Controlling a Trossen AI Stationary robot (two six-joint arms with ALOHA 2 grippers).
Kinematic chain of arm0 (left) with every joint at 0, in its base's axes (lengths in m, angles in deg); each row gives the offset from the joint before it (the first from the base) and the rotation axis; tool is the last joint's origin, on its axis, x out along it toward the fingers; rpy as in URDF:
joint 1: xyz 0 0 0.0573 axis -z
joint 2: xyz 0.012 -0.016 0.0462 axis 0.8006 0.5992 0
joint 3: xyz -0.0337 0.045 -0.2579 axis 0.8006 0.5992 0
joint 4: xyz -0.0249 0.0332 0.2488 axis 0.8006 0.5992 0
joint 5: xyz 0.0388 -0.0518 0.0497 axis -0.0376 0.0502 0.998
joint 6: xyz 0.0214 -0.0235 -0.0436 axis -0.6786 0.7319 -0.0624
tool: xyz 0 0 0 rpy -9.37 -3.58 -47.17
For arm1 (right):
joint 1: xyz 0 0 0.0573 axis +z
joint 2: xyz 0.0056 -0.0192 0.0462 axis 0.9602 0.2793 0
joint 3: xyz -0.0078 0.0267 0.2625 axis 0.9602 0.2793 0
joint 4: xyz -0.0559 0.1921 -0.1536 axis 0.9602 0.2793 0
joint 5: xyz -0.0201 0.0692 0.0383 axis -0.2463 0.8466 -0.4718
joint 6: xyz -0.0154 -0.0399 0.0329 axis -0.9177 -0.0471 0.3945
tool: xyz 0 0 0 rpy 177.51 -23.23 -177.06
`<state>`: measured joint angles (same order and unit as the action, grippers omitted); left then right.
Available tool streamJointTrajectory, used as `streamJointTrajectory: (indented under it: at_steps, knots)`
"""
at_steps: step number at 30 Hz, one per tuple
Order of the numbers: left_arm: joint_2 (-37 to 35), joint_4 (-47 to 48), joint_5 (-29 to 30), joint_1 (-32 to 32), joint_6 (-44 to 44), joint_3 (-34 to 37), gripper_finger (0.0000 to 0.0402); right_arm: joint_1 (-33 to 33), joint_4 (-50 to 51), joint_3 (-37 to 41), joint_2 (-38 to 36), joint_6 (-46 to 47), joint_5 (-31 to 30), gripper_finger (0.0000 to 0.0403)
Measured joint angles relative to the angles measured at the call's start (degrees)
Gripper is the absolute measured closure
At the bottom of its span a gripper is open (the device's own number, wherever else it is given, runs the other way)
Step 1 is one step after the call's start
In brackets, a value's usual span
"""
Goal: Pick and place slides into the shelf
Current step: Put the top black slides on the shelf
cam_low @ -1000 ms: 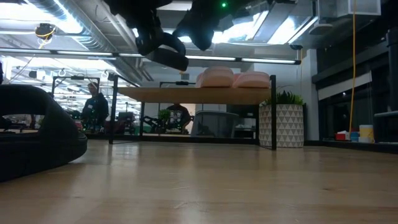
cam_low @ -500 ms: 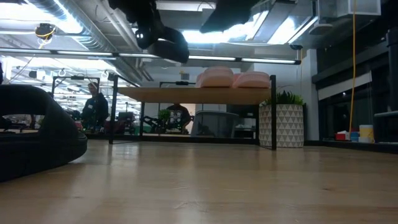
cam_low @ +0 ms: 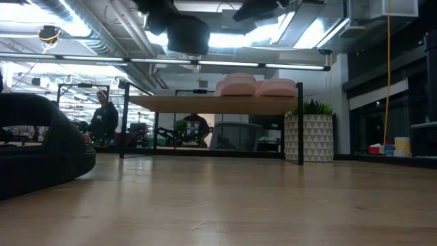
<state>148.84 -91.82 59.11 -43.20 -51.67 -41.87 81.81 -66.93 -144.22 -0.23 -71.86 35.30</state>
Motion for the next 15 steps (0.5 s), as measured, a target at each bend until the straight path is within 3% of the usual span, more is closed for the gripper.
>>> streamJointTrajectory:
  at_steps: [12,15]
  knots:
    - [-0.81,-0.22,-11.99,-6.61,2.07,0.00,0.0399,0.00,-22.48,23.82,-17.65,-0.33,2.78,0.0352]
    - [-0.81,-0.24,-12.14,-8.56,2.03,-0.01,0.0399,0.00,-26.12,28.97,-21.62,-0.89,2.78,0.0365]
